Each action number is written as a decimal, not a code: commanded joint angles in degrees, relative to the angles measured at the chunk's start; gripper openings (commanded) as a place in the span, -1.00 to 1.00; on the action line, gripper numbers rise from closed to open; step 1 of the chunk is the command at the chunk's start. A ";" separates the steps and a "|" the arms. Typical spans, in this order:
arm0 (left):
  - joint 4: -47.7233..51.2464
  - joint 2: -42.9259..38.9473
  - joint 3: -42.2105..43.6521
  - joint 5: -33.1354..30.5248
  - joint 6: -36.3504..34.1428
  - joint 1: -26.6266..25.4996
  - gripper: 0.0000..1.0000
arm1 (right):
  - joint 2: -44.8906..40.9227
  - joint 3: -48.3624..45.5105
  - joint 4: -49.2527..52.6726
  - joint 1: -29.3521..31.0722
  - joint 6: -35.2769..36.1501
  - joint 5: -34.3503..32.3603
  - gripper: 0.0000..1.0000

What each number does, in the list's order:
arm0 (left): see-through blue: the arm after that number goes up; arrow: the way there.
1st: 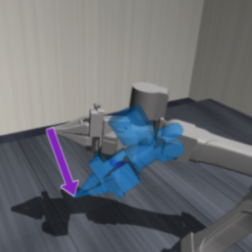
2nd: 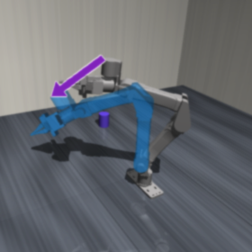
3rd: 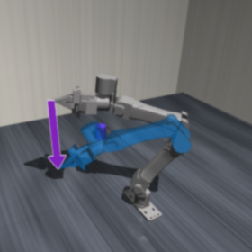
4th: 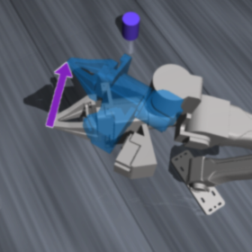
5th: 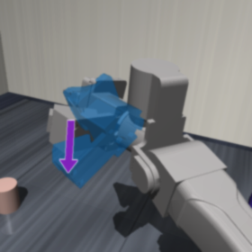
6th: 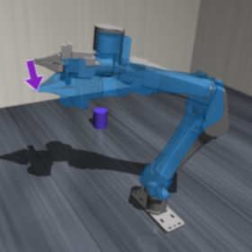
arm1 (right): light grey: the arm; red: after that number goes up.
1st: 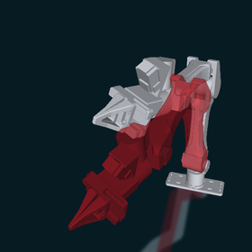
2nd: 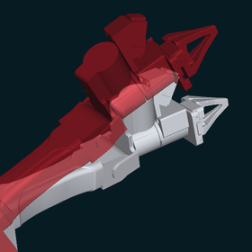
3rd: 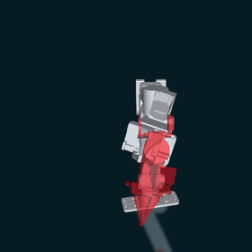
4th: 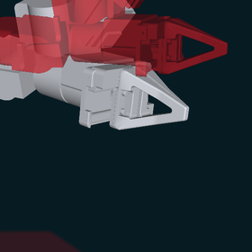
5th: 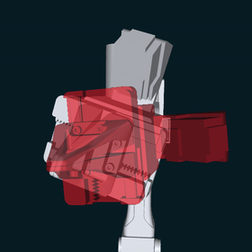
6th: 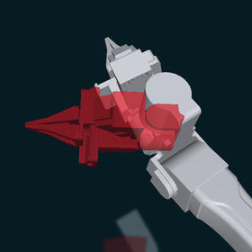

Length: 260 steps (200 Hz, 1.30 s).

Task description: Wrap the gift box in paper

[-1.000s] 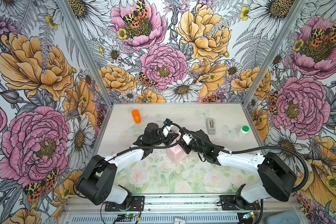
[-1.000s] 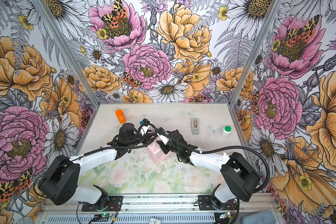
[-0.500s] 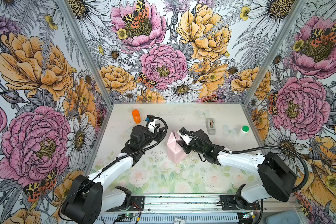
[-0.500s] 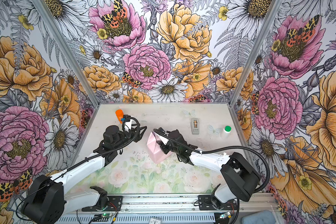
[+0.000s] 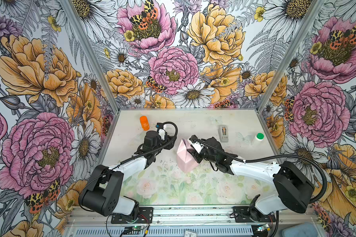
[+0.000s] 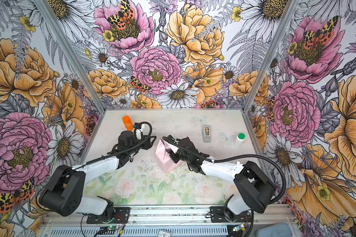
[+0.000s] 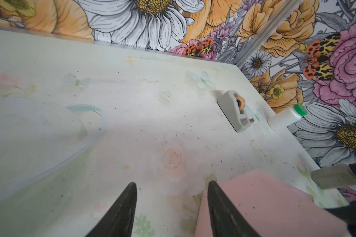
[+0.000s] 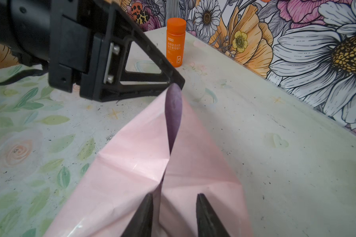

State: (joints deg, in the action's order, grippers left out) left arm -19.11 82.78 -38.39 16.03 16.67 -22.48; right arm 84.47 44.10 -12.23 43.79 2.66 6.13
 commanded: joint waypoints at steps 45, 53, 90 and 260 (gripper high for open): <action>-5.25 3.16 -3.27 7.82 0.04 -3.82 0.12 | 0.03 0.92 4.83 -0.28 1.44 3.00 -0.38; -5.31 3.49 -3.35 8.04 -0.01 -3.81 0.12 | -0.07 0.99 5.08 -0.43 1.48 3.16 -0.38; -5.32 3.87 -3.16 8.53 -0.71 -3.81 0.11 | -0.61 1.47 6.24 -0.70 1.57 4.43 -0.37; -4.22 4.48 -2.92 7.55 -0.77 -2.95 0.11 | -0.31 5.85 6.58 -2.13 -4.37 7.04 -0.19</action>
State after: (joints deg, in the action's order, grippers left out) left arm -22.55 86.43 -40.45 23.44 16.56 -26.00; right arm 82.26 47.68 -5.78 41.91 -0.82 12.53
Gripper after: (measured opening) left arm 0.555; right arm 0.429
